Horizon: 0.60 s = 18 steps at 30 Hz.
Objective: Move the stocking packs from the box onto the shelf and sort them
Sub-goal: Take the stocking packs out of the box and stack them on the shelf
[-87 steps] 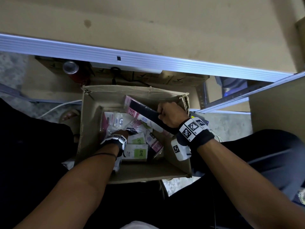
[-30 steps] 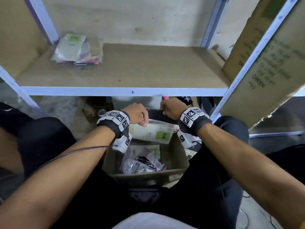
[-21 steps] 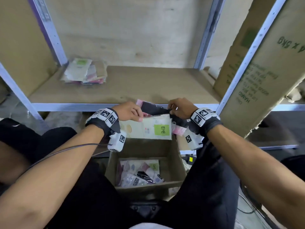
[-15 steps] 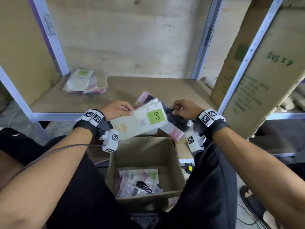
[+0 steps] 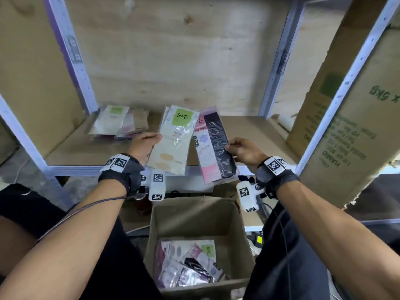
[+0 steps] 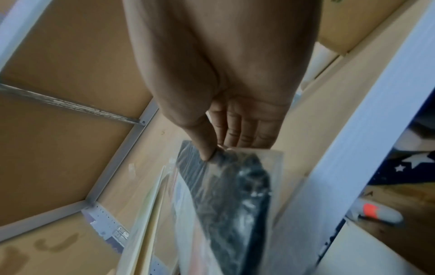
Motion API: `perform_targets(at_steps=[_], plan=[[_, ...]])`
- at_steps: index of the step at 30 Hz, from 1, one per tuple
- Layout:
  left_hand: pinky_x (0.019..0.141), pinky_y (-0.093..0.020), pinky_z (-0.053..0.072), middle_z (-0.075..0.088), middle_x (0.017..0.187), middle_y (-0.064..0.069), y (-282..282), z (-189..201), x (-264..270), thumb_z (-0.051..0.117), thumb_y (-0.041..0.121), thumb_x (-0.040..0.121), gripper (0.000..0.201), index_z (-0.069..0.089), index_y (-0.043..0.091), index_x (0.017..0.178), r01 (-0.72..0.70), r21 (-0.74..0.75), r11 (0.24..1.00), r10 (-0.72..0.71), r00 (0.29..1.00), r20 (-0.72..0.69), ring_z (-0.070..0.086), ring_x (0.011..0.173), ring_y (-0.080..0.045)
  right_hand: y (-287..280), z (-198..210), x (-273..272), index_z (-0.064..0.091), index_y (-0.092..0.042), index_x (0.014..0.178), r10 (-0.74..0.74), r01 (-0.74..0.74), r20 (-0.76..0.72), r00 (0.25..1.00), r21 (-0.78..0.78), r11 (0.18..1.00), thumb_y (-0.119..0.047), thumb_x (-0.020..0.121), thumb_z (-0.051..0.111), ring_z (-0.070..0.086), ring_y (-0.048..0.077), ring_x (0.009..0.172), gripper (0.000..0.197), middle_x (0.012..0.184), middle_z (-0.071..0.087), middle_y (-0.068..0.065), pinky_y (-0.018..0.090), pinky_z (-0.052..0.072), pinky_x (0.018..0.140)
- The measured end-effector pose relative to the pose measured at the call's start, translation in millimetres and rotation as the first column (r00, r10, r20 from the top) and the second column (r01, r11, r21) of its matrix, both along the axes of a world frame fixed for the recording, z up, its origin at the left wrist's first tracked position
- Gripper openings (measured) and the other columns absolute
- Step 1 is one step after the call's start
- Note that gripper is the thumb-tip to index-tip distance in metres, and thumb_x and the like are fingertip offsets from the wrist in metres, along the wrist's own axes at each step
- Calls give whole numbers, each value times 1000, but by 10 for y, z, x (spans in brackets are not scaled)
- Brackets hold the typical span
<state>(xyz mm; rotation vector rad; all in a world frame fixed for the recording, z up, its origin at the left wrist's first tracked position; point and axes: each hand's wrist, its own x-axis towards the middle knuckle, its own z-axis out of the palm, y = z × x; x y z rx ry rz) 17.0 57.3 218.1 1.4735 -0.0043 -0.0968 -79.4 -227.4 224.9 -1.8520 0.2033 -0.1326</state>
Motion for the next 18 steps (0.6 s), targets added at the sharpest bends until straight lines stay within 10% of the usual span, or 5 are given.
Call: perform_targets(at_steps=[5,18], plan=[[94,-46,52,63,126,-24,30,-37,226,61,1,96,29,61,-6,125,-81,-31,996,80,996,-33,63,94,-29,190,-143,319,60,0,107,-11,13,-21,1000,120,993,-11,101,53,60,27,83,14,96,63,18,33,51,67],[94,-44,56,69,115,-17,505,64,1178,69,6,92,10,65,14,87,-277,13,961,277,959,-58,66,95,-28,751,-238,1413,56,-13,85,1,4,-22,1000,271,963,-12,101,53,63,8,52,17,74,65,5,20,49,46]])
